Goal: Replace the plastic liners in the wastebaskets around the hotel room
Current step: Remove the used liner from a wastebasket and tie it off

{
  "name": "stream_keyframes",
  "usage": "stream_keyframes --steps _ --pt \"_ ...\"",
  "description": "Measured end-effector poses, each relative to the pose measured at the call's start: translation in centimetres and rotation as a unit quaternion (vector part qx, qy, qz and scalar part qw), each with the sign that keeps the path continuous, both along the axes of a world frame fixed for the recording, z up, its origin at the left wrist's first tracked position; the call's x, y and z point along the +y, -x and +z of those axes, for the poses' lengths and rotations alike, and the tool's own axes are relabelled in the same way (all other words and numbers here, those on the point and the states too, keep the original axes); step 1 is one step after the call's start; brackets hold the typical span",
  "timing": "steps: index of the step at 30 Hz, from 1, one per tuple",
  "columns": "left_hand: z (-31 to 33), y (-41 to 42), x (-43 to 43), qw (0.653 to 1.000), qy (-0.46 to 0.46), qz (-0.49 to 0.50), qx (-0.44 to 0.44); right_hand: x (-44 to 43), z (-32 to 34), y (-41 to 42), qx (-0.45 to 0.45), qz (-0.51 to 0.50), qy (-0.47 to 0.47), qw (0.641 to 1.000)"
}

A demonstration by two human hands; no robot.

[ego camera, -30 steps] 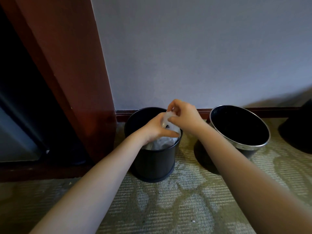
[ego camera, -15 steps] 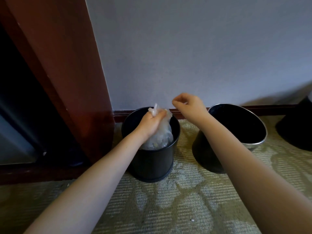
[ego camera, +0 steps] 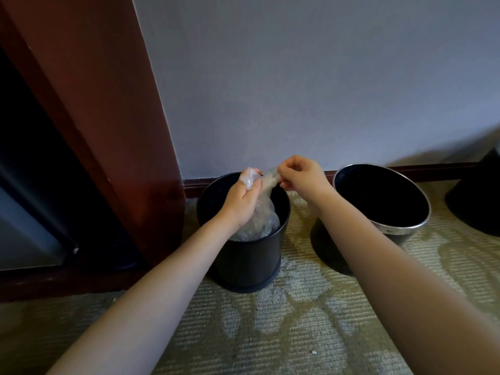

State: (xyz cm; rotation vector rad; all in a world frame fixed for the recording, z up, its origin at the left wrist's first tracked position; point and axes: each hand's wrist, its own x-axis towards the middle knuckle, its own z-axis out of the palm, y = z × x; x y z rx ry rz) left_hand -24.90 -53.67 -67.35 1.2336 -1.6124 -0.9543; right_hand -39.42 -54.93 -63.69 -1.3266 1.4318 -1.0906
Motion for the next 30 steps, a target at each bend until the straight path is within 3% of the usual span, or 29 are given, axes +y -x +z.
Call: stream_keyframes --steps 10,14,17,19,22,24,30 --pt "-0.3 0.2 0.5 0.999 0.0 -0.013 -0.048 0.6 -0.4 -0.1 0.027 0.103 -0.089 0.99" --pt "-0.6 0.5 0.5 0.998 0.011 -0.014 -0.066 0.4 -1.0 -0.6 0.057 0.061 -0.021 0.996" --pt "-1.0 0.2 0.0 0.996 0.033 0.023 -0.083 0.5 -0.8 -1.5 0.127 0.013 0.072 0.989" --pt "-1.3 -0.2 -0.1 0.991 0.039 0.055 -0.113 0.9 -0.7 -2.3 0.132 0.013 0.086 0.987" --pt "-2.4 -1.0 -0.9 0.982 0.048 0.102 -0.154 1.4 -1.2 -2.9 0.083 0.02 0.02 0.996" --pt "-2.8 -1.6 -1.4 0.976 0.044 0.132 -0.167 2.0 -1.6 -3.4 -0.004 0.035 -0.048 0.998" --pt "-2.8 -2.6 -1.5 0.978 0.044 0.125 -0.158 3.4 -2.9 -4.9 -0.18 0.069 -0.154 0.969"
